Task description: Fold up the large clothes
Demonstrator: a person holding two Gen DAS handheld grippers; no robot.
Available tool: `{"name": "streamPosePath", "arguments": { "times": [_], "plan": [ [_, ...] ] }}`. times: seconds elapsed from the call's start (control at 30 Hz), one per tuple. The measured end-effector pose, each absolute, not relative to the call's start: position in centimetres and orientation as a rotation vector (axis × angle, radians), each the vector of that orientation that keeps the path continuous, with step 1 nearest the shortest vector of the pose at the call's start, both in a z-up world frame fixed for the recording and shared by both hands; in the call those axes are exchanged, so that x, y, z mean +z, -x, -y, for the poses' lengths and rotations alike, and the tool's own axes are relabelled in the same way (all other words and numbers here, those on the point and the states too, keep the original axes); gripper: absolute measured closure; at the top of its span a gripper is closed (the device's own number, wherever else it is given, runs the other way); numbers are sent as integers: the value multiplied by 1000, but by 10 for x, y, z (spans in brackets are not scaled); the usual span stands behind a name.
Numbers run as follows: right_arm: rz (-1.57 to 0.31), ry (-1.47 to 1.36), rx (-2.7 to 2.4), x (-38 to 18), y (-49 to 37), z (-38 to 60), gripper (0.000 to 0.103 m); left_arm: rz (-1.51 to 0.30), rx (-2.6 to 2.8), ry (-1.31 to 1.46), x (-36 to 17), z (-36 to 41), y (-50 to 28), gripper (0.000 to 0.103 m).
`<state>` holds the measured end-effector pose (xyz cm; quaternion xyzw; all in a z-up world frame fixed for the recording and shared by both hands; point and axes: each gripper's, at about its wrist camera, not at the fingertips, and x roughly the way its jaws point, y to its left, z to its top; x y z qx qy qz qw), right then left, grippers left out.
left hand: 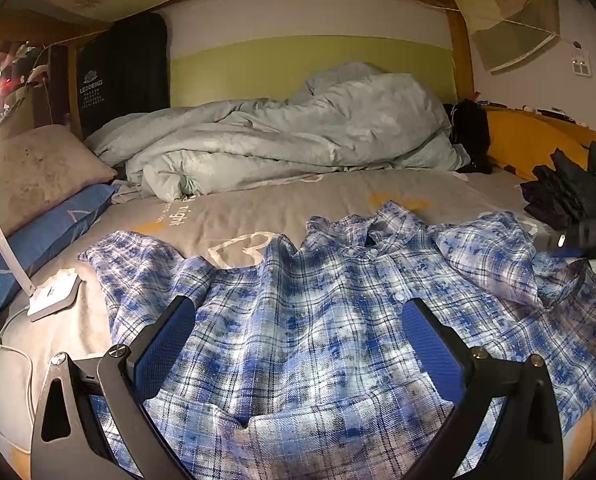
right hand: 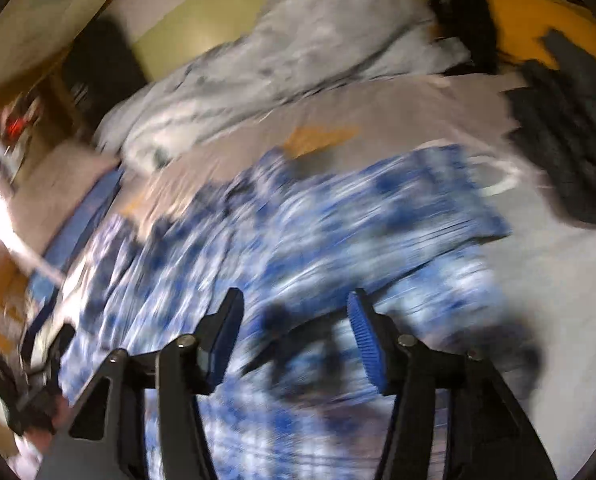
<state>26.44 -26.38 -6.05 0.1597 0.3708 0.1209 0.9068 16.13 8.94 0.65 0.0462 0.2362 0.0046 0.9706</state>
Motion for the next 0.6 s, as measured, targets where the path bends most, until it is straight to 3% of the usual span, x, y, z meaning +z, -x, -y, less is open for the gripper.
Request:
{"name": "streamPosePath", "arguments": {
  "times": [0.23,0.47,0.6],
  "plan": [
    [-754,-473,53,-62,-295,333,45,-491,15,-84,3,-90,-165,0],
    [-895,-616,-56,-109,-334,367,44,-508,14,-85,-1,-92,-168,0],
    [-869,-650,-16,-113,-337,372,48,-513,11,-77,-2,-93,-168,0]
  ]
}}
